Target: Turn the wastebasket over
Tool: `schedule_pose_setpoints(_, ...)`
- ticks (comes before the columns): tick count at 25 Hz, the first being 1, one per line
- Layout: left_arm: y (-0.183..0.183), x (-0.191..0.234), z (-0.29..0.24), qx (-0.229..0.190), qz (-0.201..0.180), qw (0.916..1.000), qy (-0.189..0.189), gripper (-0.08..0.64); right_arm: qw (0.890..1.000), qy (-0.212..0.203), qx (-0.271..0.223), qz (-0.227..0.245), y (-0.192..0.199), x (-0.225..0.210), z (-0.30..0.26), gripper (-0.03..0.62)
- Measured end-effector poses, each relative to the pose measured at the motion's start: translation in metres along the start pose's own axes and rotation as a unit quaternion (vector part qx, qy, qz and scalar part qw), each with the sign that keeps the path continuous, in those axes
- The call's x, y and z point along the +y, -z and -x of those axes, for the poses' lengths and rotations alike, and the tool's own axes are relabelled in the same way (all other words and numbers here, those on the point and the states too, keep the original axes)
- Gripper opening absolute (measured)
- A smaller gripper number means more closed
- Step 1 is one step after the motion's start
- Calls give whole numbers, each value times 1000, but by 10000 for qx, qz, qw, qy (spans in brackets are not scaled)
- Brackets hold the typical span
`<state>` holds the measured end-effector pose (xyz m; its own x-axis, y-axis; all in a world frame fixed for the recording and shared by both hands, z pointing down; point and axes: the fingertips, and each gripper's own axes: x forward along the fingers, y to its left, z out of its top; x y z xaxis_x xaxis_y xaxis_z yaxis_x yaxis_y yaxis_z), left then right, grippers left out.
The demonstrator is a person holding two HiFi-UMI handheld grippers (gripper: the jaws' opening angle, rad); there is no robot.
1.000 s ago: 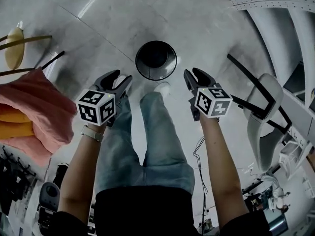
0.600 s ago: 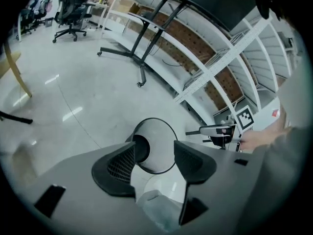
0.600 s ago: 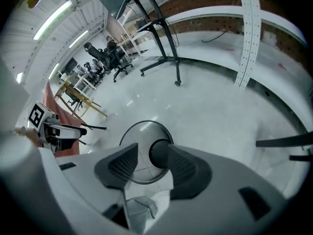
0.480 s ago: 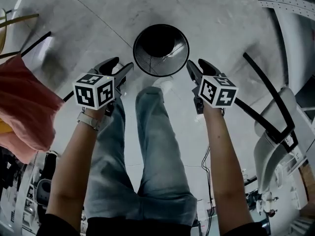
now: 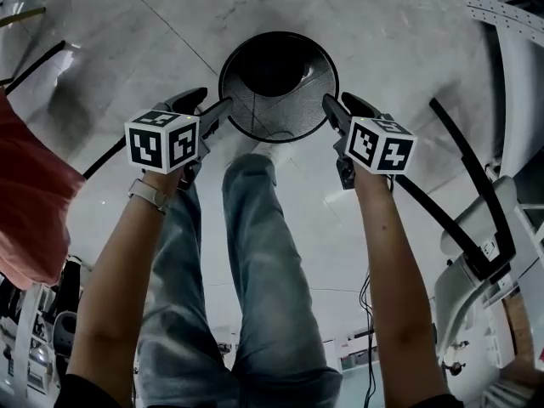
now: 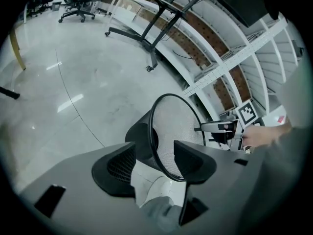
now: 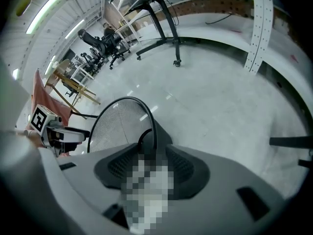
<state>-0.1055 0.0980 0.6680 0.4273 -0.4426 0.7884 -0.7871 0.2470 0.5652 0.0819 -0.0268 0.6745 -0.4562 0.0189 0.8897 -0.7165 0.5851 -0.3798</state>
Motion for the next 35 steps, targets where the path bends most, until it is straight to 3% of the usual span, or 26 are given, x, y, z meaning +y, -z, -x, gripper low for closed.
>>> schedule_pose_setpoints(2,1,3,-8,0,68,10000,-7,242,10000,0,28,-21,1,-4,-7,179)
schedule_pose_setpoints(4,0,9,-13,-10,112,9999,-55,227,10000,50,13,-12,1,-5,-11,120)
schedule_pose_setpoints(6,-2,13,-16,-17,99,9999,-47,164,9999,103,-49,-20,-2,-5,-14,66)
schedule_pose_setpoints(8,-4,12,-17,-6,104,9999,107,150,9998,120,-124,-130,-4,-4,-16,54)
schedule_pose_setpoints(11,-5,4,-19,32,11,9996,265,60,9993,112,-205,-308,-6,-6,-17,44)
schedule_pose_setpoints(17,-17,4,-9,-75,160,9998,96,49,9989,98,-414,-177,-23,3,-9,43)
schedule_pose_setpoints(26,-81,13,5,-726,-662,9950,-194,48,9907,276,-1328,-30,-76,11,-9,43)
schedule_pose_setpoints(30,-74,20,0,-669,-733,9947,-251,46,9902,367,-1344,-57,-66,11,-18,43)
schedule_pose_setpoints(35,-51,18,0,-434,-711,9965,11,46,9928,388,-1104,-243,-34,14,-20,44)
